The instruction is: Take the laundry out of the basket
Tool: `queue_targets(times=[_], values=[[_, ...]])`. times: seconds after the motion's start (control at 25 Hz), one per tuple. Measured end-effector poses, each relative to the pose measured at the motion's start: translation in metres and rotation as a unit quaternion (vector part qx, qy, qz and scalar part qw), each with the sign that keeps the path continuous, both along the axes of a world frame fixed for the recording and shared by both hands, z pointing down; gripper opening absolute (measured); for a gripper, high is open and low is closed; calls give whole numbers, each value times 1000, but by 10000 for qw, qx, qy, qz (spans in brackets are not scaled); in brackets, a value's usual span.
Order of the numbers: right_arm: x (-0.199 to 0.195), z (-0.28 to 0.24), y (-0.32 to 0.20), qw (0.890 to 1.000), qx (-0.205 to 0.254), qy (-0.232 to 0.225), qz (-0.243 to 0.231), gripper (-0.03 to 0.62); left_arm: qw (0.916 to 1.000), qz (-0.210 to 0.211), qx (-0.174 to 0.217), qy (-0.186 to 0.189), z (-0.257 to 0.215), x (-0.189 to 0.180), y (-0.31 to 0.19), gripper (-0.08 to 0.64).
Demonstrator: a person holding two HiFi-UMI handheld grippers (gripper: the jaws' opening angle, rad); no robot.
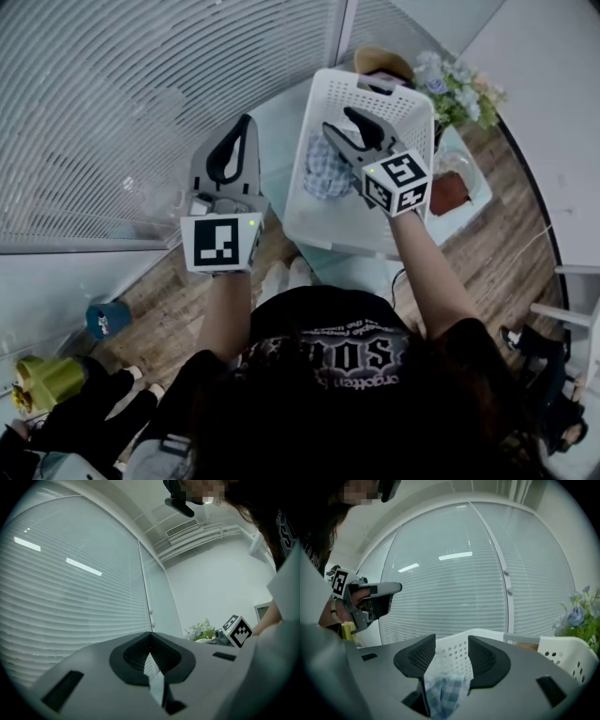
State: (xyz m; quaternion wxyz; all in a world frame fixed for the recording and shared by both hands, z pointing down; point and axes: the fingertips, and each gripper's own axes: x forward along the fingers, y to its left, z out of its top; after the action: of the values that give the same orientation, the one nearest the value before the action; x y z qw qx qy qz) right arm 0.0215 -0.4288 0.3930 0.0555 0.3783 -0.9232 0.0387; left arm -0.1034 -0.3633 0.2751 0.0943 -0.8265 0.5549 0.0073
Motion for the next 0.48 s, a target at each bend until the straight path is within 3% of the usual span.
queue_targets(times=[0.16,0.48], values=[[-4,30,-2,9989,-297,330,-129,273,10000,-50,-44,7,5,-5,-1,-3],[-6,74,-5,9940,-613,832,-346,348,9999,-91,-78,31,8,-9,-3,-3]])
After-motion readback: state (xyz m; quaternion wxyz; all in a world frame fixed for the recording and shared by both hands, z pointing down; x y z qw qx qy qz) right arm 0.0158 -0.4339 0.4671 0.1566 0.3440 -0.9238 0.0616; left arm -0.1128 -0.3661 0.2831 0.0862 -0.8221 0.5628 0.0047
